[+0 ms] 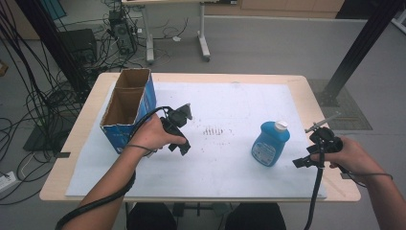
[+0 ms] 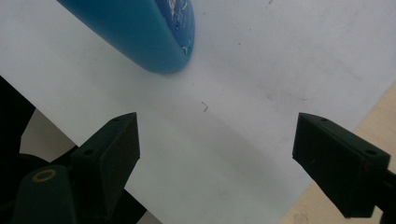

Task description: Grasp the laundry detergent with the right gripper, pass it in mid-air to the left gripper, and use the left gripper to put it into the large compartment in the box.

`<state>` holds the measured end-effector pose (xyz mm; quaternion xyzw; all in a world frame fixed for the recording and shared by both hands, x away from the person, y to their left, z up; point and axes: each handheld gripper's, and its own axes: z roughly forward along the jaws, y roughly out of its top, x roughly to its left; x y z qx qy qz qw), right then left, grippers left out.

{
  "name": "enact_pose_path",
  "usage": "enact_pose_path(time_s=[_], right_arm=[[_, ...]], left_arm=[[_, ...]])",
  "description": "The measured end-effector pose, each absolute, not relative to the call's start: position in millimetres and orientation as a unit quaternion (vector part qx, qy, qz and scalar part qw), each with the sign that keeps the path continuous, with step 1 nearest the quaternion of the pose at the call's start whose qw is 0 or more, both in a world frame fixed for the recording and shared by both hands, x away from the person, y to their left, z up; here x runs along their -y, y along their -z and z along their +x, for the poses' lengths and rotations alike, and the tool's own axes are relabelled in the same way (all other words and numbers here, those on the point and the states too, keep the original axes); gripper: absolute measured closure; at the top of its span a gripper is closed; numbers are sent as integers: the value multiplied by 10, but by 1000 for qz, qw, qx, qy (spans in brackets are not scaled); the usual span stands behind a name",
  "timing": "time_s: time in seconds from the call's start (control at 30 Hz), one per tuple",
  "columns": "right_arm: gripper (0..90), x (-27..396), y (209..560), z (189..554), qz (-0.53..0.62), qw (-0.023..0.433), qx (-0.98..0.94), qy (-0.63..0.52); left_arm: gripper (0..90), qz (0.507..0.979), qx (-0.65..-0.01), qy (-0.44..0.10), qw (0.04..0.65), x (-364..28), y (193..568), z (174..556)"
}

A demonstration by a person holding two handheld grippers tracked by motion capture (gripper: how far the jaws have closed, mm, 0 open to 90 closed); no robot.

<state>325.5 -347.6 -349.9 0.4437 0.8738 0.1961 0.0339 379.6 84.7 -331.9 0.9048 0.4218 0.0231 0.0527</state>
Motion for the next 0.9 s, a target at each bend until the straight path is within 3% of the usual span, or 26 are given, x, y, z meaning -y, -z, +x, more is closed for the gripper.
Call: enact_pose_path(time_s=[0.9], right_arm=[[139,3434,3670,3070,435,36,-873,-218]], left_arm=[[120,907,-417,-19,53,-825,3301,3770]])
